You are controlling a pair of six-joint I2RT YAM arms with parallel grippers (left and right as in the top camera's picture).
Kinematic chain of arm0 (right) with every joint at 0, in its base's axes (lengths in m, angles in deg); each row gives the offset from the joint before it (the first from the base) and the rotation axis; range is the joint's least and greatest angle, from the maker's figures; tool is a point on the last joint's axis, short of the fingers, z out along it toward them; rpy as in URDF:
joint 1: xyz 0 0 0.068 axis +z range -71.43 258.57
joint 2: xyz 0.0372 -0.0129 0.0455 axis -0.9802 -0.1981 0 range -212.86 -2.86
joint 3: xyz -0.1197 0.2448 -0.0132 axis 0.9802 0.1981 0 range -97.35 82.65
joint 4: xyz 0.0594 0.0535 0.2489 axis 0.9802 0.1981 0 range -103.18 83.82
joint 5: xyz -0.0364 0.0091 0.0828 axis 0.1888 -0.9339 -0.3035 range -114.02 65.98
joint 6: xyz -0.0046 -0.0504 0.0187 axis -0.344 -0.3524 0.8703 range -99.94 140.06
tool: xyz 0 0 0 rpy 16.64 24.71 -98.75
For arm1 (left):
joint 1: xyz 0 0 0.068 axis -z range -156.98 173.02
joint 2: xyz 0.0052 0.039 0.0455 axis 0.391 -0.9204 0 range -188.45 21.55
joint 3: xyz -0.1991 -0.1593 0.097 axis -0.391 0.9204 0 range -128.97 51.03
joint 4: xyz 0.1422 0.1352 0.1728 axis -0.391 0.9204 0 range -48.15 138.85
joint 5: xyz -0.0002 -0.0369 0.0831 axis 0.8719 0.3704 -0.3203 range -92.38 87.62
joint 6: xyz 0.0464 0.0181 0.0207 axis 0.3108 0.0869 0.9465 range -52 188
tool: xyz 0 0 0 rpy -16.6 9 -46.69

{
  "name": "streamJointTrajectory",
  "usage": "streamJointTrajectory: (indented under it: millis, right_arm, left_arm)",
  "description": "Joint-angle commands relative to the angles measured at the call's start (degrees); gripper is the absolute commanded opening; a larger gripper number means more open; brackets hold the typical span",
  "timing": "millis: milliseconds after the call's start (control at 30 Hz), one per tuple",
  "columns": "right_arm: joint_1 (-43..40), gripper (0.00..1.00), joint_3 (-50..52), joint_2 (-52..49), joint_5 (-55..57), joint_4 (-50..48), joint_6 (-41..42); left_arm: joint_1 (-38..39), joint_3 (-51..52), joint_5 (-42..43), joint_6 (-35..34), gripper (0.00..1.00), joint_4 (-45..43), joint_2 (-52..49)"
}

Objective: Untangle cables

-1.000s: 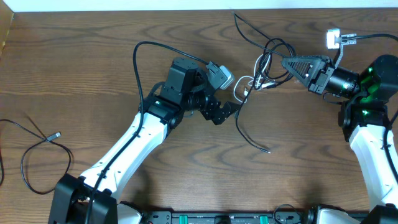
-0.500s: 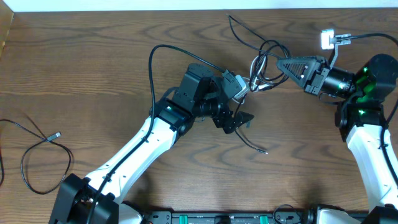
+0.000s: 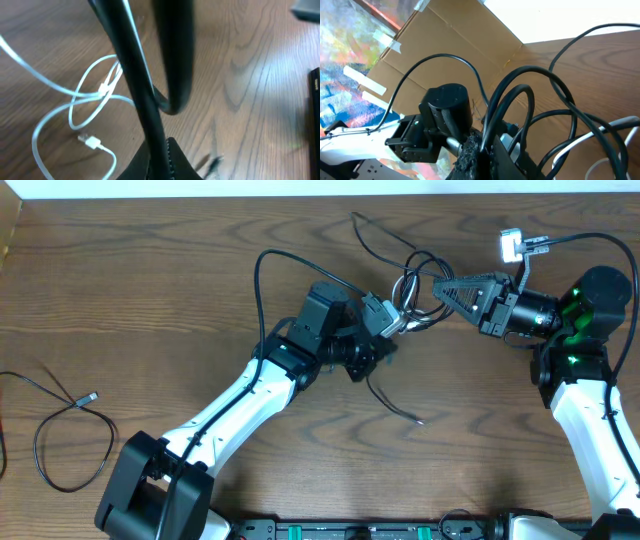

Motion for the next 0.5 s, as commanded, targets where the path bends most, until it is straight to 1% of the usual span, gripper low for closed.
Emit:
streamJointTrajectory:
  millis: [0, 133, 267, 300, 400, 433, 467]
  right_arm:
    - [-0.3, 0.01, -0.6, 0.6, -0.5, 0.5, -4.4]
    - [-3.4, 0.01, -0.6, 0.5, -0.7, 1.8, -5.1]
    - [-8.0, 0.01, -0.6, 0.5, -2.5, 1.9, -5.2]
    - [-9.9, 0.01, -0.6, 0.5, -3.7, 2.3, -5.2]
    - [-12.6, 0.01, -0.6, 0.5, -4.1, 4.6, -6.9]
    - [-13.1, 0.03, -0.6, 0.5, -4.2, 5.6, -8.0]
    - [-13.3, 0.08, -0.6, 0.5, -4.2, 6.3, -8.6]
  left_arm:
    - [-1.4, 0.0, -1.0, 0.5, 0.08, -0.3, 0.2]
    - [-4.7, 0.0, -3.9, 0.0, 0.08, 1.2, 0.4]
    - [-9.9, 0.0, -8.8, -1.0, 0.08, 6.8, 0.7]
    - [-12.7, 0.0, -9.6, -1.3, 0.08, 9.4, 0.7]
    - [-17.9, 0.0, -9.6, -3.5, 0.08, 11.6, 0.7]
    - [-19.1, 0.0, -9.5, -4.0, 0.08, 11.6, 0.7]
    - [-20.2, 0.0, -9.4, -4.6, 0.08, 11.4, 0.7]
